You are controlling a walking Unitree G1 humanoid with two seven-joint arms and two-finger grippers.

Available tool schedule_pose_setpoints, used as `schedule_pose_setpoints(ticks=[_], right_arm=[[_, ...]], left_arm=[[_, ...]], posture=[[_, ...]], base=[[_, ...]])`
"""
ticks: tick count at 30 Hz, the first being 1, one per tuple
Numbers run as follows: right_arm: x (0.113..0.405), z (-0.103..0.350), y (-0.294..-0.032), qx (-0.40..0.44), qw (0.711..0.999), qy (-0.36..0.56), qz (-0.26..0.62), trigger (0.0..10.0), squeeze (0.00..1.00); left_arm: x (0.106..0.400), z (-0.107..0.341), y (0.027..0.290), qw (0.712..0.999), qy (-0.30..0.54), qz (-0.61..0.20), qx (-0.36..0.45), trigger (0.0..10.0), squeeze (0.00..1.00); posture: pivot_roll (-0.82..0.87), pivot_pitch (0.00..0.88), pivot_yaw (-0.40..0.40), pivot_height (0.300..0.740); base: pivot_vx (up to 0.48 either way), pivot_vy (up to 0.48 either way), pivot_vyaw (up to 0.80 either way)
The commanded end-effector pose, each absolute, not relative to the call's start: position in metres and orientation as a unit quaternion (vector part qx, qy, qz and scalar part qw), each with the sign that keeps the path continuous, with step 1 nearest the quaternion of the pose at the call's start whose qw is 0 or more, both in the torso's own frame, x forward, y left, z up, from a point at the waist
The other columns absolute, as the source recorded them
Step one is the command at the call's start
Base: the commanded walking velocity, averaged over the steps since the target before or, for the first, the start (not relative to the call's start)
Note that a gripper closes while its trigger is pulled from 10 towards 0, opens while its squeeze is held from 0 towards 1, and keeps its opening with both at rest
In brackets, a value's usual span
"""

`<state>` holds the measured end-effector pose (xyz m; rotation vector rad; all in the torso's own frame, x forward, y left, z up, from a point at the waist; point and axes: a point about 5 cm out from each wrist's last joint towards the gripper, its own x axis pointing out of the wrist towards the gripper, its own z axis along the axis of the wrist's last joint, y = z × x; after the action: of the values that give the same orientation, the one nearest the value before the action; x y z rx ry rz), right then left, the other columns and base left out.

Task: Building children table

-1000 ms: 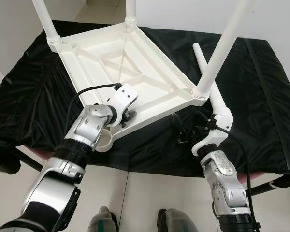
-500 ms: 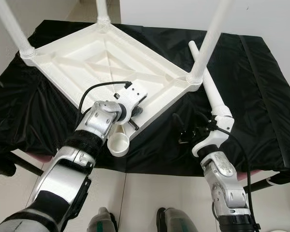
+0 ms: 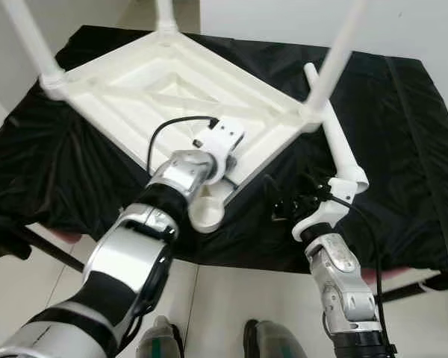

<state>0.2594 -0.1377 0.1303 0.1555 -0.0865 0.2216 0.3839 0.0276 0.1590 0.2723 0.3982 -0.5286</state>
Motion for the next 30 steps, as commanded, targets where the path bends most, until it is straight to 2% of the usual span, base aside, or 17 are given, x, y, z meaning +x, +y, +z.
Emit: schedule_pose_setpoints(ticks=[1, 5, 6, 12, 13, 14, 17, 21, 26, 27, 30], right_arm=[[0.257, 0.131, -0.138, 0.077, 0.99, -0.044, 0.105, 10.0, 0.0], [0.257, 0.131, -0.138, 0.077, 0.991, -0.044, 0.104, 10.0, 0.0], [0.256, 0.131, -0.138, 0.077, 0.991, -0.044, 0.103, 10.0, 0.0], [0.254, 0.13, -0.139, 0.078, 0.991, -0.042, 0.101, 10.0, 0.0], [0.255, 0.13, -0.138, 0.078, 0.991, -0.042, 0.101, 10.0, 0.0], [0.255, 0.13, -0.137, 0.078, 0.991, -0.042, 0.102, 10.0, 0.0], [0.257, 0.13, -0.136, 0.079, 0.99, -0.043, 0.104, 10.0, 0.0], [0.259, 0.131, -0.135, 0.079, 0.99, -0.044, 0.107, 10.0, 0.0], [0.26, 0.13, -0.138, 0.074, 0.991, -0.044, 0.102, 10.0, 0.0], [0.26, 0.13, -0.14, 0.07, 0.992, -0.044, 0.095, 10.0, 0.0], [0.261, 0.13, -0.142, 0.069, 0.992, -0.045, 0.094, 10.0, 0.0]], left_arm=[[0.395, 0.185, 0.033, 0.963, 0.129, -0.2, 0.124, 10.0, 0.0], [0.395, 0.188, 0.026, 0.96, 0.118, -0.215, 0.133, 10.0, 0.0], [0.393, 0.188, 0.021, 0.956, 0.115, -0.24, 0.122, 10.0, 1.0], [0.39, 0.203, 0.009, 0.949, 0.052, -0.292, 0.11, 10.0, 1.0], [0.39, 0.208, 0.008, 0.948, 0.035, -0.298, 0.107, 10.0, 0.57], [0.388, 0.216, 0.006, 0.945, 0.014, -0.314, 0.092, 10.0, 0.0], [0.382, 0.227, 0.006, 0.936, -0.01, -0.346, 0.069, 10.0, 0.0], [0.37, 0.228, 0.012, 0.917, -0.025, -0.381, 0.113, 10.0, 0.0], [0.357, 0.215, 0.036, 0.912, 0.001, -0.381, 0.15, 10.0, 0.0], [0.35, 0.202, 0.053, 0.91, 0.027, -0.373, 0.181, 10.0, 0.0], [0.344, 0.19, 0.071, 0.911, 0.05, -0.36, 0.196, 10.0, 0.0]], posture=[[-0.12, 0.086, 0.044, 0.74], [-0.12, 0.087, 0.045, 0.74], [-0.12, 0.091, 0.047, 0.74], [-0.12, 0.092, 0.041, 0.74], [-0.11, 0.091, 0.041, 0.74], [-0.11, 0.09, 0.037, 0.74], [-0.1, 0.089, 0.035, 0.74], [-0.09, 0.086, 0.029, 0.74], [-0.09, 0.083, 0.022, 0.74], [-0.08, 0.081, 0.02, 0.74], [-0.08, 0.078, 0.014, 0.74]], base=[[0.0, 0.0, 0.0], [0.0, 0.0, 0.0], [0.0, 0.0, 0.0], [0.0, 0.0, 0.0], [0.0, 0.0, 0.0], [0.0, 0.0, 0.0], [0.0, 0.0, 0.0], [0.0, 0.0, 0.0], [0.0, 0.0, 0.0], [0.0, 0.0, 0.0], [0.0, 0.0, 0.0]])
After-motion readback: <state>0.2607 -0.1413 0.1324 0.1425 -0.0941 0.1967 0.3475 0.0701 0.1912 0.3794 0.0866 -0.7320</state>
